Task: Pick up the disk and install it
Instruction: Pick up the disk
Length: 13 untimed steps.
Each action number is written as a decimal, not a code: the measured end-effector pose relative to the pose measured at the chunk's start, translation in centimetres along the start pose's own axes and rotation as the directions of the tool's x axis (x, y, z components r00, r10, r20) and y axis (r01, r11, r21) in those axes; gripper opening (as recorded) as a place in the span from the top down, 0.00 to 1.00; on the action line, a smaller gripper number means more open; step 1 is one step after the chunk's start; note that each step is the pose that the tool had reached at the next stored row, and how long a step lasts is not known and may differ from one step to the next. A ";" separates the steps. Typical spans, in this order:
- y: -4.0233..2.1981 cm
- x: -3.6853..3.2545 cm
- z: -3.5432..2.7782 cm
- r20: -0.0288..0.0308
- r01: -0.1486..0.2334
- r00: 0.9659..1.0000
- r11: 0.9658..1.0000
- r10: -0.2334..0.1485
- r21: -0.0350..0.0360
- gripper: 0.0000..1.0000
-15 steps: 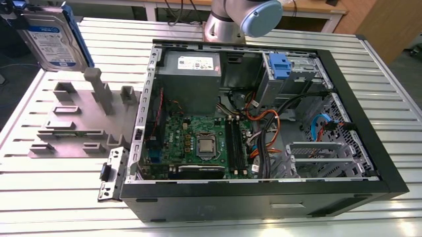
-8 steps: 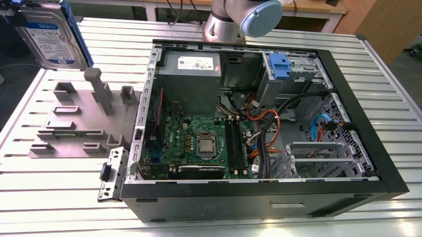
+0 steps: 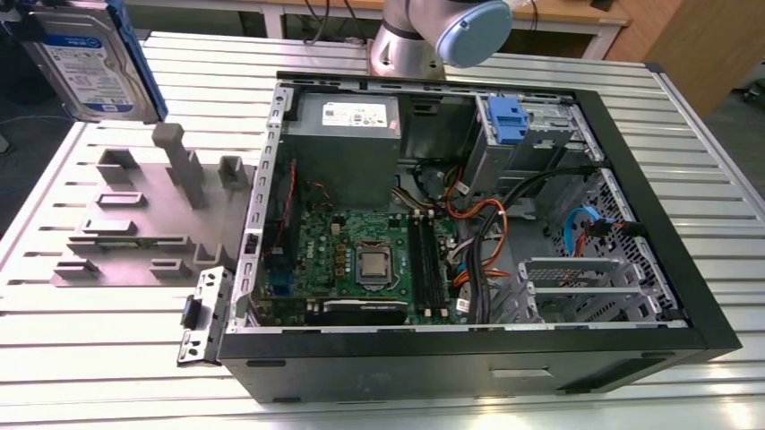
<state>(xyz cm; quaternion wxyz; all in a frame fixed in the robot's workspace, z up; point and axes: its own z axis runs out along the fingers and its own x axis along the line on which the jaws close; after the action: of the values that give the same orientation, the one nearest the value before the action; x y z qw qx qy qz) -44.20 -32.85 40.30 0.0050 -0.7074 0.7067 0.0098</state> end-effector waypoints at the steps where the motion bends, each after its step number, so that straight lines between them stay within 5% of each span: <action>1: 0.00 0.00 -0.09 0.000 0.000 1.000 1.000 0.000 0.000 0.63; 13: 0.01 -0.02 -0.91 0.000 0.000 1.000 1.000 0.000 0.000 0.63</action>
<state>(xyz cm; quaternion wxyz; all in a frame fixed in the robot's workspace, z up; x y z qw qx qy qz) -44.20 -32.85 41.21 0.0050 -0.7075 0.7067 0.0098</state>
